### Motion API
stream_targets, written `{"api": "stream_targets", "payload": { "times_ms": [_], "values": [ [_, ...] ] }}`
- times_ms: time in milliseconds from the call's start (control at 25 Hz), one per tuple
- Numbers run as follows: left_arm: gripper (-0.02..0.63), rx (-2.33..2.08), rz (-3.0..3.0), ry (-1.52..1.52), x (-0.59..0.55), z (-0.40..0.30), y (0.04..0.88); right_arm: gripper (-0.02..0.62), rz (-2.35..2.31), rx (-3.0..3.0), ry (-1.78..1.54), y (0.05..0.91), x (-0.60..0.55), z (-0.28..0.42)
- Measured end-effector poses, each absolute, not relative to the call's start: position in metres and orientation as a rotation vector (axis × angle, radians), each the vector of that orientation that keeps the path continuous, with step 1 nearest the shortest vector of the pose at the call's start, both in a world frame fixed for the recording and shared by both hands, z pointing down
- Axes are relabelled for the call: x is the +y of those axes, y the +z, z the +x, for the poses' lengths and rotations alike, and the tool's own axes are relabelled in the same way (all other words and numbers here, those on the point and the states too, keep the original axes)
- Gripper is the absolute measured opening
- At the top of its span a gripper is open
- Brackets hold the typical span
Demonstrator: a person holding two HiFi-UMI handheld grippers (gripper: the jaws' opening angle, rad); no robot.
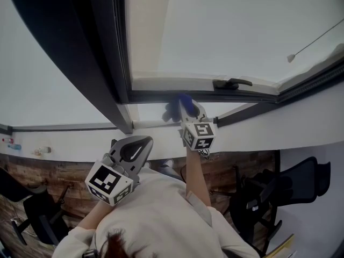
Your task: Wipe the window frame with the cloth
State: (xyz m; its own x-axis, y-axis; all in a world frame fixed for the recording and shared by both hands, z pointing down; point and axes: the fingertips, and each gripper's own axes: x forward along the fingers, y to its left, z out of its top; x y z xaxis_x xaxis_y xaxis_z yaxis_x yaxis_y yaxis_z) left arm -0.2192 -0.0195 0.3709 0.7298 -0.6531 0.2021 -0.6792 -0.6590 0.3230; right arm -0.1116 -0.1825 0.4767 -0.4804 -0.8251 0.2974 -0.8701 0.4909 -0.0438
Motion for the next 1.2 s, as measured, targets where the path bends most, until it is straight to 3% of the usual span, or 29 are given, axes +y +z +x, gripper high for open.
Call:
{"api": "stream_targets", "payload": {
  "times_ms": [1200],
  "values": [
    [0.009,-1.014,2.554,0.116,-0.028,-0.200,0.371,0.049,1.622,-2.454,0.332,0.475,-0.194,-0.045]
  ]
}}
